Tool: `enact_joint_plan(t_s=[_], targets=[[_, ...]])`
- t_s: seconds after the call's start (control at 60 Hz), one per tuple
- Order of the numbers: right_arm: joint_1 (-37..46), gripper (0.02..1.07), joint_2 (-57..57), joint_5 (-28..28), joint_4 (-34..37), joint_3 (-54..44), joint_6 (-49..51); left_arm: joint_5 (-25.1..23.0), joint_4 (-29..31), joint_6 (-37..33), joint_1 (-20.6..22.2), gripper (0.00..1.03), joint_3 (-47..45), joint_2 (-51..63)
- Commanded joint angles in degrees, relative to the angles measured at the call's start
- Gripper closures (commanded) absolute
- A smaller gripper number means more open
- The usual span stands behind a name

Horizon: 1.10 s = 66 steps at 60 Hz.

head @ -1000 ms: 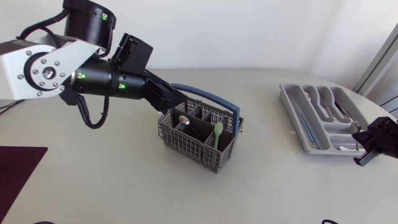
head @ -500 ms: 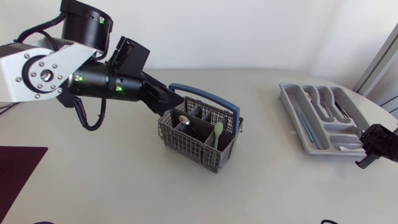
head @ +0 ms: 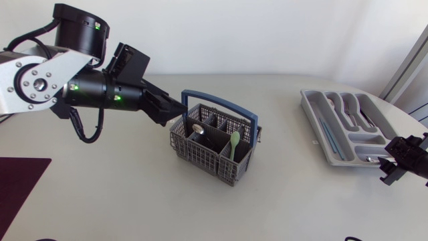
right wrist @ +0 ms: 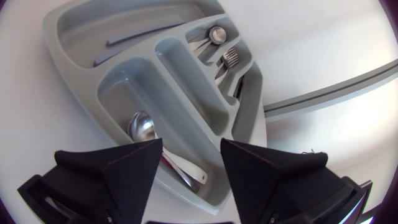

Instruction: Sort the cutlery from the basket into the organizer compartments.

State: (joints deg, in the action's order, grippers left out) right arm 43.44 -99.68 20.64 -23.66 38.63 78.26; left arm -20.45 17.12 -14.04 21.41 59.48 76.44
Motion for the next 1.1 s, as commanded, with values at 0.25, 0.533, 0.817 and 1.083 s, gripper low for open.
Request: enact_joint_plan(t_s=[0.25,0.533,0.817,1.083], targets=[[-3.8,0.14,19.87,0.98,15.05,-2.42,-7.33,0.41,-0.87,-4.06,-7.96,0.13,-3.23,0.28],[-24.19,0.14,34.38,1.42,34.29,-4.53,-25.88,0.5,-2.1,-7.58,-13.41,0.13,-2.62,10.13],[-49.42,0.14,32.09,-2.36,38.25,-2.51,-45.65,1.02,-3.77,-9.6,-13.85,0.16,0.02,20.41],[-58.65,0.14,21.28,-4.3,36.49,3.73,-54.62,1.02,-4.56,-10.3,-10.77,0.16,2.74,25.95]])
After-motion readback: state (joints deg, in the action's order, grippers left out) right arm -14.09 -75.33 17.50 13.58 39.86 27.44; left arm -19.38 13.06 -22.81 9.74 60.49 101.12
